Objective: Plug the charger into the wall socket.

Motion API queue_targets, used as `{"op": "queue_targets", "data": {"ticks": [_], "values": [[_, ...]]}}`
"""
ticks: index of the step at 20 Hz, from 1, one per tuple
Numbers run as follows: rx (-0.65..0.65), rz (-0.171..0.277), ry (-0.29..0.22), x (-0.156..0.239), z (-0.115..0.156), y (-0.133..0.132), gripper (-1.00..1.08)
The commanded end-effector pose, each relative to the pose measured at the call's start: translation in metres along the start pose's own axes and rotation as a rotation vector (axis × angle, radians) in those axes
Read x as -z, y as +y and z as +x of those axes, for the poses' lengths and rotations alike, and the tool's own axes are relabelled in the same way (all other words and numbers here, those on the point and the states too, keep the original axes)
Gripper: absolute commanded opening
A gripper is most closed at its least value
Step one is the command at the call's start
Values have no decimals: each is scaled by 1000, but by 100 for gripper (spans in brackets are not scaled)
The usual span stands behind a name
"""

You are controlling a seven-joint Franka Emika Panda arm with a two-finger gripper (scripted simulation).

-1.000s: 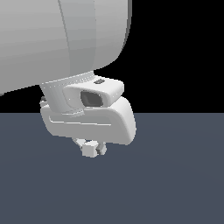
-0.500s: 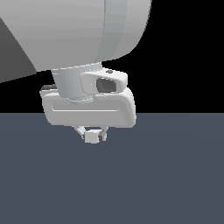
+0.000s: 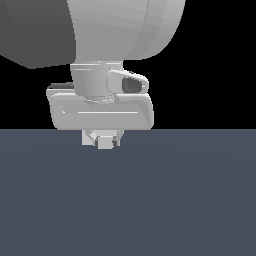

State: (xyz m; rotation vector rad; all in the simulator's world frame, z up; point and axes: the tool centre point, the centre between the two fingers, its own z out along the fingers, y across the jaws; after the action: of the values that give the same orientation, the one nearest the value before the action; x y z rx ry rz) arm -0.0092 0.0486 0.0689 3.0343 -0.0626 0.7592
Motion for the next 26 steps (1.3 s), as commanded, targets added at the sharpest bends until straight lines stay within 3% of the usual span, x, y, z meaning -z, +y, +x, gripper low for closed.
{"op": "queue_targets", "data": {"ticks": [1,14,26], "values": [[40,20,1,3,6,-2,-100],[190,101,-1,14,27,-12,-100],[259,140,-8,18,34,-17,-100]]}}
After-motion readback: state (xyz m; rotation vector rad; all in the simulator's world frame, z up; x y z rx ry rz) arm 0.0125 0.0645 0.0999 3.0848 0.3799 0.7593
